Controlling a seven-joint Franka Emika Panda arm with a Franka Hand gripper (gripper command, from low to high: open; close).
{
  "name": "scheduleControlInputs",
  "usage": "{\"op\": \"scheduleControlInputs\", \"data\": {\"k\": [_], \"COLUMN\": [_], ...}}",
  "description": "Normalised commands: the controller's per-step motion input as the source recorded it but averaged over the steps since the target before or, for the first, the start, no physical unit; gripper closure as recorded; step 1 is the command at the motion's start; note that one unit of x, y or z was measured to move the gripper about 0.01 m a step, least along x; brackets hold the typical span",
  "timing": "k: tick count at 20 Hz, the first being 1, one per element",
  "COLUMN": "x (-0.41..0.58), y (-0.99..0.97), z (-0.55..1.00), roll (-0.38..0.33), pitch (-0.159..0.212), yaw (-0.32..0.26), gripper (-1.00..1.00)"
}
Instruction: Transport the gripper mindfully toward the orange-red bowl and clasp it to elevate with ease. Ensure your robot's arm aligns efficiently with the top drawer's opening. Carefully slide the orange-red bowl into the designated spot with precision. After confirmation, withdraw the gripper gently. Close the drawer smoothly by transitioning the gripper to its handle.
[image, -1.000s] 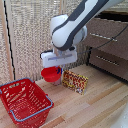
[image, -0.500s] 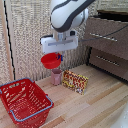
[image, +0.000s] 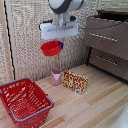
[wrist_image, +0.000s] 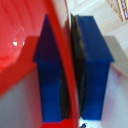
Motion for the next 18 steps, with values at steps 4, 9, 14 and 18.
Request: {"op": "scheduleControlInputs", "data": {"k": [4,9,14,18], "x": [0.324,0.282,0.187,0.145], "y": [-0.35,-0.36,-0.40,-0.44], "z": [0.75,0.81,0.76,0.69], "roll": [0.000,0.000,0.000,0.000], "pitch": [0.038,0.038,0.044,0.046], "yaw": [-0.048,-0.053,-0.076,-0.137], "gripper": [1.00,1.00,1.00,1.00]}}
